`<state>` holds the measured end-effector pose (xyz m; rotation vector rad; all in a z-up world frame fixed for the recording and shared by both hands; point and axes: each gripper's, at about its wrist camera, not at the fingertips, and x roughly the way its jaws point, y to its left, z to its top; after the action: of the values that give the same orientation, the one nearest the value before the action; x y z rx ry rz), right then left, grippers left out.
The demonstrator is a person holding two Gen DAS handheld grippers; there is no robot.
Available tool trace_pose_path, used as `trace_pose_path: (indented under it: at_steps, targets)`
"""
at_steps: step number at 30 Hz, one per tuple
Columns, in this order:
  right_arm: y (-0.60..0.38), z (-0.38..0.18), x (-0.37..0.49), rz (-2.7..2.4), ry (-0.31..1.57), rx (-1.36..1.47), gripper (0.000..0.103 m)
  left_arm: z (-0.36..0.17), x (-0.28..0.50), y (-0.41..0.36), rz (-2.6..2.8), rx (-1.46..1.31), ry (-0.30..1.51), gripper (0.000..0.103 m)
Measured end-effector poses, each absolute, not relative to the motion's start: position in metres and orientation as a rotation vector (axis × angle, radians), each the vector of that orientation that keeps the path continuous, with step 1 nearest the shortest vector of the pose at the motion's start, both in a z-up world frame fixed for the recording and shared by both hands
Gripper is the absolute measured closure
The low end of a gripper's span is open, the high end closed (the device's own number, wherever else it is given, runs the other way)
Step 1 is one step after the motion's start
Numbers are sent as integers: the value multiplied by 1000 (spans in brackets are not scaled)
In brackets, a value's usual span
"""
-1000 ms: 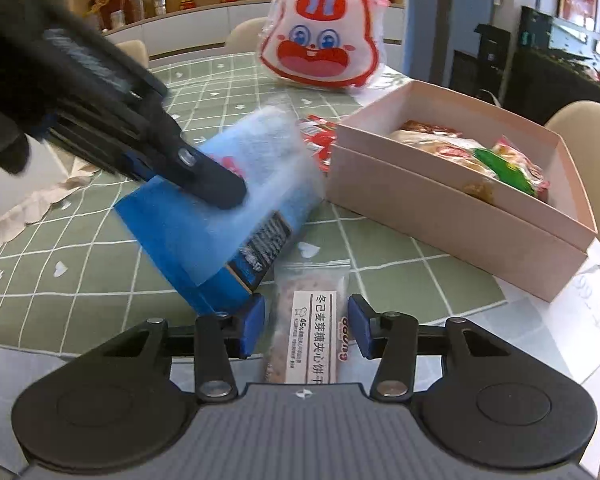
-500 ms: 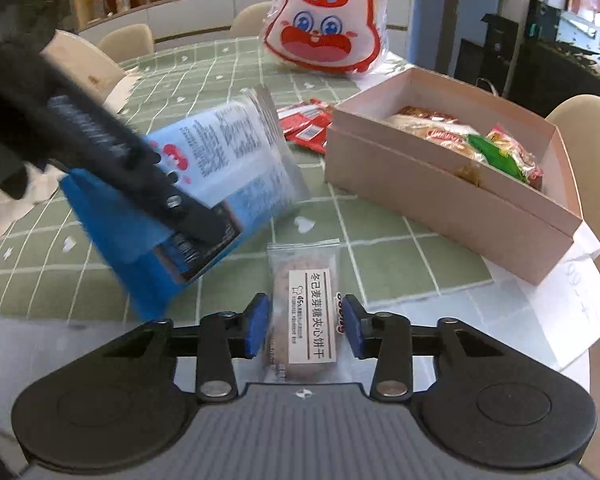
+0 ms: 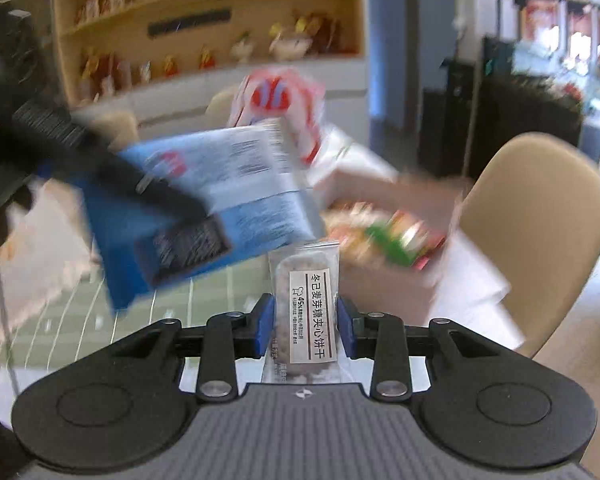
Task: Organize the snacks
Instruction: 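Drop the blue packet into the box with the left tool while the right tool lowers the clear packet inside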
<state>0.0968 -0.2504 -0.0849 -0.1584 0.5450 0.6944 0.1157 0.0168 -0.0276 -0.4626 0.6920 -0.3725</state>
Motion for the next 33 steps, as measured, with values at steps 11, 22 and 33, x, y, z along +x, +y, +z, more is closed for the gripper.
trace_pose_path:
  at_steps: [11,22,33]
  targets:
    - [-268,-68,119,534,523,-137,70,-70,255,17,-259,-539,717,88]
    - [-232,-67,184,543,599,-102,70,-111,198,34,-159,-419,787,85]
    - [-138,-80,271,494,667,-164,52,-113,158,71,-17,-322,850,85]
